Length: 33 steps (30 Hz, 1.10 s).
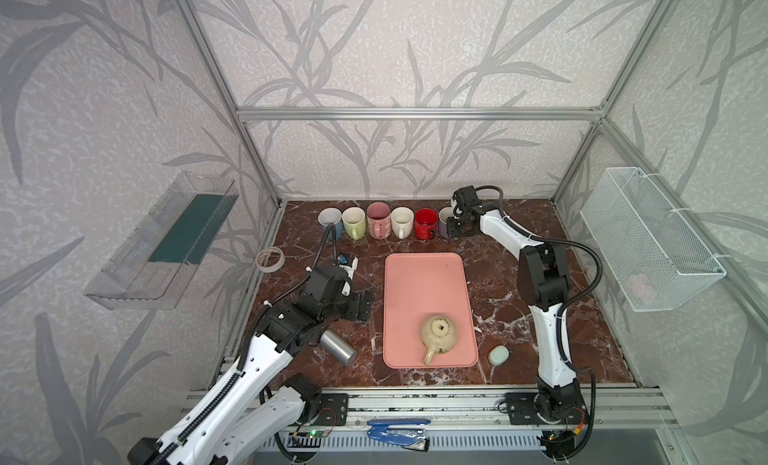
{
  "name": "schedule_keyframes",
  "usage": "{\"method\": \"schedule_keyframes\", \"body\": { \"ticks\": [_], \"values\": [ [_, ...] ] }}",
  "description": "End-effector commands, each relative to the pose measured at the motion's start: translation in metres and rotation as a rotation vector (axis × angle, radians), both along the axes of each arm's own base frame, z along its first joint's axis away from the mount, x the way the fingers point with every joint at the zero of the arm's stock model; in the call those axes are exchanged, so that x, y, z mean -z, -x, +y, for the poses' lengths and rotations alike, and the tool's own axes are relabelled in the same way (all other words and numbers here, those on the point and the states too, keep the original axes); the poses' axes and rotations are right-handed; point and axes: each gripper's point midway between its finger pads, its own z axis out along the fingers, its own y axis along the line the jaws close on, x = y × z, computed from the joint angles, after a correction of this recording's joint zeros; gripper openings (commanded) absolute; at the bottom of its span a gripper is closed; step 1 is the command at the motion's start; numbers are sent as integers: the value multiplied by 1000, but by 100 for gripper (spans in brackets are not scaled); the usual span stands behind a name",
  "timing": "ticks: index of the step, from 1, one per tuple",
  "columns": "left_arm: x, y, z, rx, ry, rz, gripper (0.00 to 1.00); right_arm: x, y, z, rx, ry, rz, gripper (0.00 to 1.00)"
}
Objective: Turn the mug right side up
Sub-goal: 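Open the right gripper and move it back over the cream mug on the tray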
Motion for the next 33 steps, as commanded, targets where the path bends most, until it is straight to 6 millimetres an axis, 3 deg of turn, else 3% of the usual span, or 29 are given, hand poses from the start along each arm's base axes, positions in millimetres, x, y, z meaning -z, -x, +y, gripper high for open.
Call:
{"method": "schedule_keyframes", "body": {
  "ticks": [1,7,16,33],
  "values": [
    [7,4,2,17,-26,21,99,-49,5,-1,-5,-38,-78,49],
    [4,5,5,8,-26,7,99,-92,39,-4,-43,-38,-140,57],
    [1,6,9,-5,-30,-10,99,-122,116,-6,-98,-24,-159,66],
    [10,2,12,-22,-71,19,99,-126,243,-7,-221,-13,-145,77]
  ]
}}
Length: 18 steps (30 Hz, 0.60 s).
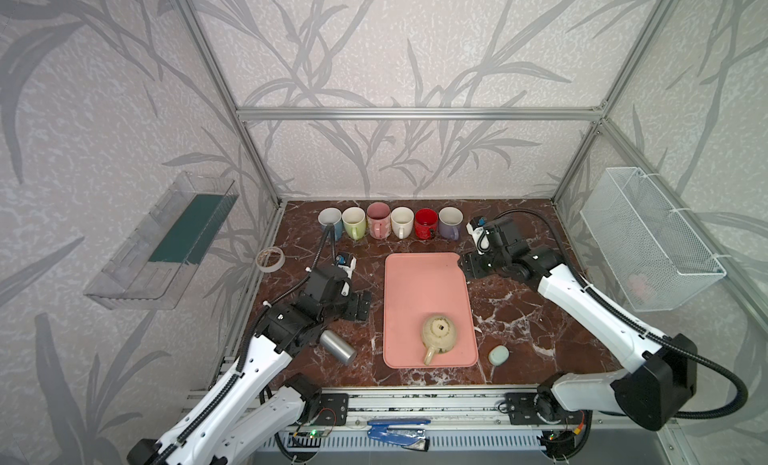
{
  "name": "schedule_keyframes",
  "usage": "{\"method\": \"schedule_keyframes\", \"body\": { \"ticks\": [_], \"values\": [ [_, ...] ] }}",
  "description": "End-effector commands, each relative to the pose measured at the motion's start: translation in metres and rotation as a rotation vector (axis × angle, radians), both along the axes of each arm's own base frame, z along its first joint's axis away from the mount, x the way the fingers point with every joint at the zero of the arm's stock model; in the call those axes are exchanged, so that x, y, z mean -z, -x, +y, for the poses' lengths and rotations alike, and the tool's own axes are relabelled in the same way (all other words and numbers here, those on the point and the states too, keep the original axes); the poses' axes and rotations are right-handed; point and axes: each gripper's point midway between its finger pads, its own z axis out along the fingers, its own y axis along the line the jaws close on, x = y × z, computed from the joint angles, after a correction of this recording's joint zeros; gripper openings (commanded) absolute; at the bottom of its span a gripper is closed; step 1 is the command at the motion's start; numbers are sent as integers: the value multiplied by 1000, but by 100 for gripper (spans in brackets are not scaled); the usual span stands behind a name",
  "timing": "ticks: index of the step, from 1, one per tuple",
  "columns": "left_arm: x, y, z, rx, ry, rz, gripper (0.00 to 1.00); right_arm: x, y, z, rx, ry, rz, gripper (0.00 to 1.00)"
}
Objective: Turn the mug right side up
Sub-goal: 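Open the right gripper and move it back over the cream mug on the tray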
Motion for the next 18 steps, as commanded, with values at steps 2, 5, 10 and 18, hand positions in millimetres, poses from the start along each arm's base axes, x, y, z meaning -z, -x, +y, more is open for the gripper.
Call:
{"method": "schedule_keyframes", "body": {
  "ticks": [2,5,10,18],
  "values": [
    [10,3,5,0,-48,23,99,6,31,-3,-22,16,22,78],
    [9,3,5,3,-45,21,99,13,48,-4,-38,26,36,80],
    [11,2,7,-4,-60,25,99,26,73,-6,-55,10,66,82],
    [12,2,7,-7,-71,29,99,64,97,4,-89,6,127,82]
  ]
}}
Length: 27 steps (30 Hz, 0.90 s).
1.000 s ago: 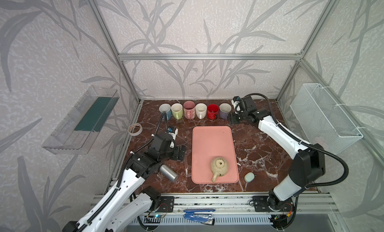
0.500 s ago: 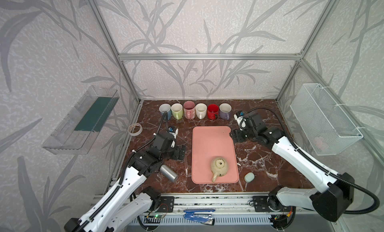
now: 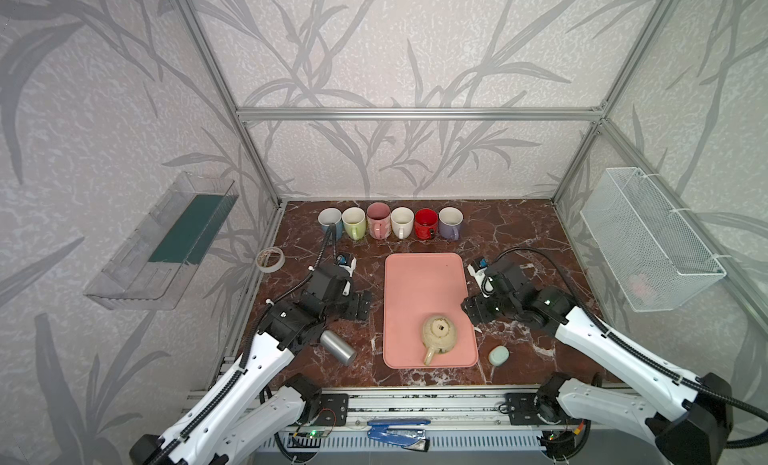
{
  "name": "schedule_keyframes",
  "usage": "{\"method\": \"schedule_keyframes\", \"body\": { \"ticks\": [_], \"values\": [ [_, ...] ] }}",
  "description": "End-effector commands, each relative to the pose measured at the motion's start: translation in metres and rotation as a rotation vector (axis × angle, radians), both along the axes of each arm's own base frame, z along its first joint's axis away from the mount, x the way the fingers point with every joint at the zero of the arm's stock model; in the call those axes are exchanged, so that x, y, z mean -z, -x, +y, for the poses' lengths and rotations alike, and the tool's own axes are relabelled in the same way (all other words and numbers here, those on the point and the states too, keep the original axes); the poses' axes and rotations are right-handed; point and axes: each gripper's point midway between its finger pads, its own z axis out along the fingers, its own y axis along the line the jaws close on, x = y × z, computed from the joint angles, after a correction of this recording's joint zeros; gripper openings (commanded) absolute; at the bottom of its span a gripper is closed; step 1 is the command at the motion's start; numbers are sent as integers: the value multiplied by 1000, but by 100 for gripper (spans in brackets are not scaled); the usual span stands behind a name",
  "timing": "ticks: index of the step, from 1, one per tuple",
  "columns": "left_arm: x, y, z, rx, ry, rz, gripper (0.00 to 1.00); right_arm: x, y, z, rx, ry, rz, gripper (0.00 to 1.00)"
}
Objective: Turn the mug right side up
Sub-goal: 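Open the right gripper and move it back over the cream mug on the tray, then lower the right gripper onto the cream mug handle and close it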
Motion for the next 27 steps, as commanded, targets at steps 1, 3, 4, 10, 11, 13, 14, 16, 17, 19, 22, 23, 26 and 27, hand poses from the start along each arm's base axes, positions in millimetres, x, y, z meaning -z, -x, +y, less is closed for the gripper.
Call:
{"method": "schedule_keyframes", "body": {
  "ticks": [1,3,4,10,11,13,14,16,17,19,22,23,26,27],
  "values": [
    [9,3,6,1,-48,21,99,6,6,7,2,-29,9,82],
    [9,3,6,-1,-51,24,99,10,11,11,-11,-37,21,81],
    [10,3,6,-1,-51,26,99,14,15,12,-18,-38,31,82],
    [10,3,6,1,-52,25,99,32,39,17,-73,-24,71,82],
    [10,3,6,2,-51,26,99,34,42,17,-80,-22,78,82],
    [10,3,5,3,-52,29,99,35,47,17,-91,-24,85,81],
    [11,3,6,2,-53,30,99,35,50,17,-97,-28,88,81],
    [11,3,5,4,-54,29,99,35,54,19,-110,-36,91,80],
    [11,3,5,3,-54,29,99,37,57,20,-116,-37,98,80],
    [11,3,5,3,-56,31,99,39,62,22,-126,-39,107,79],
    [12,3,5,4,-57,33,99,45,67,28,-139,-41,118,79],
    [12,3,5,4,-56,33,99,47,69,30,-143,-41,121,79],
    [12,3,5,5,-56,35,99,51,69,36,-147,-40,128,78],
    [13,3,5,6,-57,38,99,53,69,38,-147,-39,132,78]
  ]
}}
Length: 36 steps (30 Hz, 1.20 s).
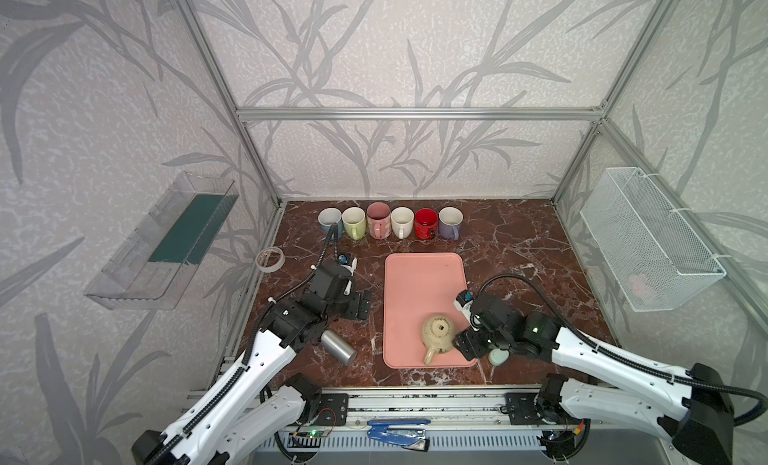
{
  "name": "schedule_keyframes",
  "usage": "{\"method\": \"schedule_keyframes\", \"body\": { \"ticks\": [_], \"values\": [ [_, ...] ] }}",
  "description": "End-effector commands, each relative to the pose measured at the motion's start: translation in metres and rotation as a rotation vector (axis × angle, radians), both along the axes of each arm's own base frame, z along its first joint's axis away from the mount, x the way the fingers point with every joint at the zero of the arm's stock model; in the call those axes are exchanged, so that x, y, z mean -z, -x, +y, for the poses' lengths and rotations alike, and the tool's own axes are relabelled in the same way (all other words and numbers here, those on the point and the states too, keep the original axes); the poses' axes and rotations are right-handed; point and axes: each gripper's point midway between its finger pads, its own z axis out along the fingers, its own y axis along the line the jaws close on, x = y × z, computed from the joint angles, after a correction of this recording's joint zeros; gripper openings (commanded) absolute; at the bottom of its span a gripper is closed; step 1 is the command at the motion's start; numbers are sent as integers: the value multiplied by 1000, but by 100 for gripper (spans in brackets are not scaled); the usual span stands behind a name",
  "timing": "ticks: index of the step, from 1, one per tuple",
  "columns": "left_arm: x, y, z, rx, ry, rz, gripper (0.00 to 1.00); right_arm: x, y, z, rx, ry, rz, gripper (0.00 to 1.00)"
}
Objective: Turn the mug right side up
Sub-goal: 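Lower the right gripper onto the cream mug handle and close it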
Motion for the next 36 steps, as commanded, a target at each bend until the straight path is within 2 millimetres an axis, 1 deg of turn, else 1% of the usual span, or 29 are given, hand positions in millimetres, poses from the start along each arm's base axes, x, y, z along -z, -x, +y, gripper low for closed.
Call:
{"method": "schedule_keyframes", "body": {
  "ticks": [1,6,10,19,27,36],
  "values": [
    [9,5,5,7,-42,25,99,4,-1,9,11,-18,11,78],
    [8,5,4,10,-41,24,99,8,-6,20,36,-39,25,77],
    [8,6,3,15,-40,21,99,14,-12,22,61,-27,27,76],
    [8,7,0,28,-36,25,99,17,-29,27,97,-7,7,75],
    [8,8,-2,37,-30,28,99,18,-49,30,101,4,11,71],
    [10,8,-4,46,-25,36,99,18,-81,30,120,11,16,67]
  ]
}}
